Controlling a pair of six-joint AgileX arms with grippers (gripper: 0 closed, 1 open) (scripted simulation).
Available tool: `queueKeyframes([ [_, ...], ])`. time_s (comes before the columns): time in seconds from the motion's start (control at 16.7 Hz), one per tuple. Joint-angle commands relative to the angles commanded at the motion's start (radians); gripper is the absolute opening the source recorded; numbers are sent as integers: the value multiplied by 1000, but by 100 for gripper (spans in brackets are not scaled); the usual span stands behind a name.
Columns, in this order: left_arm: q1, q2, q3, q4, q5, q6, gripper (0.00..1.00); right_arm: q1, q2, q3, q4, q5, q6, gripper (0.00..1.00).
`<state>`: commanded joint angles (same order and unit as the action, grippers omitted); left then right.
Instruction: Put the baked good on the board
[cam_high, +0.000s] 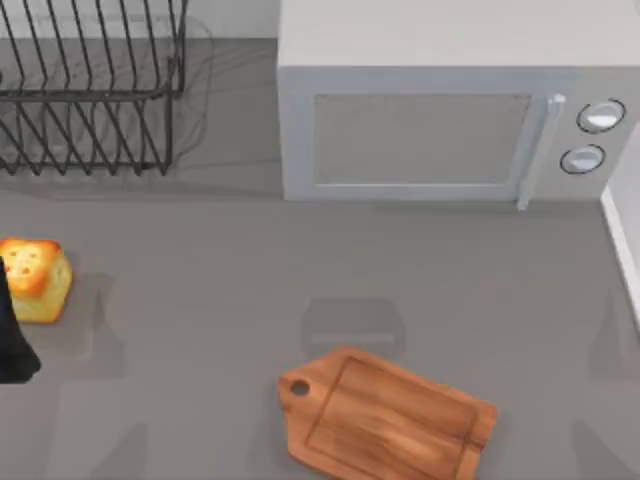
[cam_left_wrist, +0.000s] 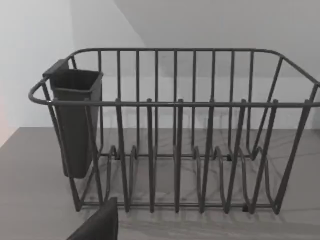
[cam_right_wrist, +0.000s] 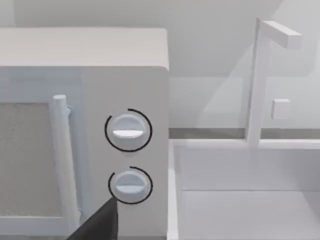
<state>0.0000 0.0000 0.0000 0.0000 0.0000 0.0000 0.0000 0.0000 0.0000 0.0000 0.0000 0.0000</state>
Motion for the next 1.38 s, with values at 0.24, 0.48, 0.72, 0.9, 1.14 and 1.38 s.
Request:
queueKeyframes([
  [0.24,3,32,31,-24,-3,3,100,0,0,0,0,0,0,100],
  [0.48,13,222,212,-154,-9,17,100,0,0,0,0,0,0,100],
  [0.72,19,580,491,-360,-11,41,100,0,0,0,0,0,0,100],
  [0.9,21,932,715,-541,-8,62,100,0,0,0,0,0,0,100],
  [1.14,19,1391,994,-774,-2,92,100,0,0,0,0,0,0,100],
  [1.38,17,1718,1226,-953,1,118,100,0,0,0,0,0,0,100],
])
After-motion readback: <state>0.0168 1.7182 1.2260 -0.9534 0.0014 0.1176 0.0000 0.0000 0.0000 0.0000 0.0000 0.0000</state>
